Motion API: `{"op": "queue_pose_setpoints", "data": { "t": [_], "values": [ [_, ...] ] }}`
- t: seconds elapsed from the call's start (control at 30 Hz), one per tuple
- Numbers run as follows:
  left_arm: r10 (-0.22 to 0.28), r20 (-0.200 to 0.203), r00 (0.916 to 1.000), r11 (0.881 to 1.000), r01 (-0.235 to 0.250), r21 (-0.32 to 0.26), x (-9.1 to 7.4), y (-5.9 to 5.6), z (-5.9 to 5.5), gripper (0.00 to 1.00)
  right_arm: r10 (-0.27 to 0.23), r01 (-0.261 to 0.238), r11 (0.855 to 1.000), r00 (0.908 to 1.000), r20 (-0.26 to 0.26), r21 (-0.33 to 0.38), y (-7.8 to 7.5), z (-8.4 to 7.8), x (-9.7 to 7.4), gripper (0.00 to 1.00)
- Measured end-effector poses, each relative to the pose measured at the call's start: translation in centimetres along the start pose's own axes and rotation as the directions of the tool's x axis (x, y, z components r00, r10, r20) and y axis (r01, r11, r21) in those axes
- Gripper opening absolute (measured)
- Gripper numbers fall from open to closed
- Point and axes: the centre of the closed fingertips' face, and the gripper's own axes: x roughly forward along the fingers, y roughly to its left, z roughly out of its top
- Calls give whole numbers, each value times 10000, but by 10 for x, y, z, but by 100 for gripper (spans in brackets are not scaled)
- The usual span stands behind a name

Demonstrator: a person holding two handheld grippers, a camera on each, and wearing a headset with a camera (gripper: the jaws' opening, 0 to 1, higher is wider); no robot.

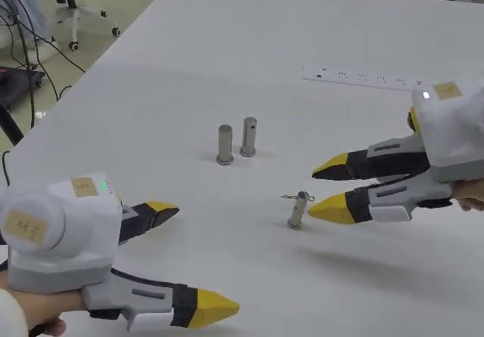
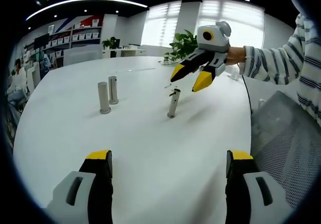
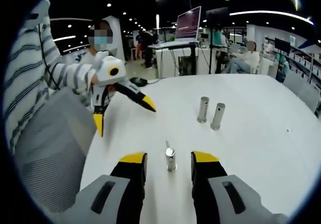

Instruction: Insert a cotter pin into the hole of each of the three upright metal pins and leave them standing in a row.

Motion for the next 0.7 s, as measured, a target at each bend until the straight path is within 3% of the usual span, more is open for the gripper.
{"op": "queue_pose_setpoints", "data": {
  "t": [0.1,0.43,0.53,0.7],
  "values": [
    [-45,41,10000,9997,46,-223,0,2,2,94,-239,236,9995,9996,128,191,3,-4,-9,39],
    [-169,-49,9998,9997,168,-157,0,-1,3,94,-790,715,9914,9947,653,1093,15,-15,-27,46],
    [-186,-140,9997,9995,183,-248,-1,-2,1,94,-698,423,9772,9895,1267,2081,24,-14,-32,51],
    [-260,-101,9996,9992,257,-312,-1,-4,1,94,-1328,959,9638,9817,1361,2489,25,-24,-46,59]
  ]
}}
